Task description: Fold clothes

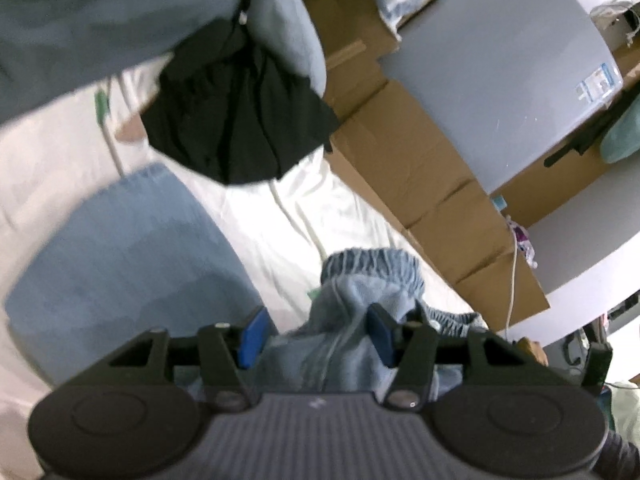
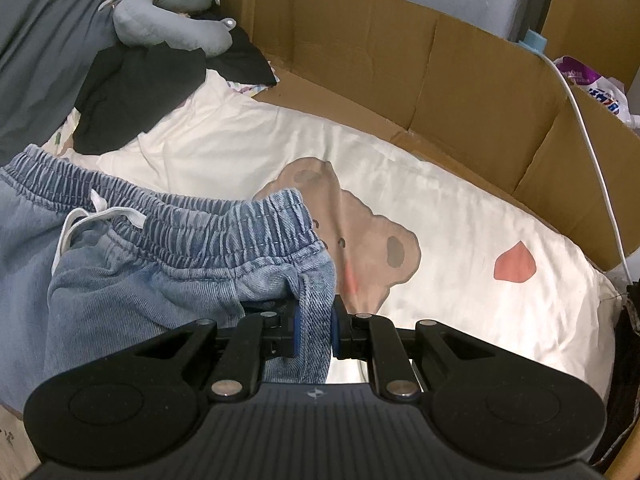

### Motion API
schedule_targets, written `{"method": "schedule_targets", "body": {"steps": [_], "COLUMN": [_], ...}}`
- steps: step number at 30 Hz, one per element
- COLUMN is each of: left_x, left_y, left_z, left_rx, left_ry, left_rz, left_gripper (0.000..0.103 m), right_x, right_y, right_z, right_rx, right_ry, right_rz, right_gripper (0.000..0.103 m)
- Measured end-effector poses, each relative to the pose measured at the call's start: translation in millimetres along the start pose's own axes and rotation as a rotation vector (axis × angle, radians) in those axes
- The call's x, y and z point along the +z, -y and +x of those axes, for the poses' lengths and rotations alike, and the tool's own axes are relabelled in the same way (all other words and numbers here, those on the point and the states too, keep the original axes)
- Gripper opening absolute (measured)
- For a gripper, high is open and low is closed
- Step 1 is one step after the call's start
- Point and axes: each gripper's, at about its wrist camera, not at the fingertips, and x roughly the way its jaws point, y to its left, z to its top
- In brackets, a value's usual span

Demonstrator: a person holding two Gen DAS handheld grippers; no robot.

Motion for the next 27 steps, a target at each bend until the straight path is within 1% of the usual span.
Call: {"method": "schedule_targets", "body": {"steps": [2, 3, 4, 6, 7, 9, 12, 14, 17, 19, 21, 24, 27], "left_x": [-6, -10, -13, -19, -22, -26, -28, -25, -16, -12, -8, -6, -9], "left_y": [0, 0, 1, 4, 8, 17, 31, 35, 36, 41, 48, 54, 54], "left_z": [7, 9, 11, 14, 14, 13, 6, 0, -9, -12, -15, -24, -42], "left_rx": [-0.02, -0.029, -0.036, -0.049, -0.054, -0.058, -0.061, -0.075, -0.11, -0.132, -0.128, -0.101, -0.073], "left_ry": [-0.017, -0.023, -0.028, -0.045, -0.052, -0.062, -0.064, -0.051, -0.018, -0.009, -0.006, 0.007, 0.045], "left_rz": [-0.009, -0.01, -0.01, -0.01, 0.003, 0.05, 0.111, 0.112, 0.089, 0.1, 0.125, 0.14, 0.135], "left_gripper": [0.056, 0.054, 0.047, 0.041, 0.038, 0.034, 0.033, 0.033, 0.026, 0.011, 0.009, 0.007, 0.006], "right_x": [-1, -2, -2, -4, -4, -6, -9, -10, -11, -9, -5, 7, 23], "right_y": [0, 0, 0, 1, 1, 2, 2, 2, 2, 2, 1, -2, -5], "right_z": [0, 0, 1, 2, 3, 3, 4, 4, 3, 0, -7, -20, -31], "right_rx": [-0.001, -0.003, -0.003, -0.001, 0.0, 0.002, 0.003, 0.005, 0.007, 0.01, 0.016, 0.019, 0.021], "right_ry": [0.0, 0.0, -0.001, -0.004, -0.005, -0.007, -0.008, -0.008, 0.0, 0.012, 0.034, 0.079, 0.126], "right_rz": [-0.003, -0.004, -0.003, -0.003, -0.003, -0.003, 0.001, 0.0, 0.0, -0.001, -0.006, -0.031, -0.055], "right_gripper": [0.013, 0.013, 0.013, 0.013, 0.013, 0.013, 0.013, 0.013, 0.013, 0.013, 0.013, 0.013, 0.013]}}
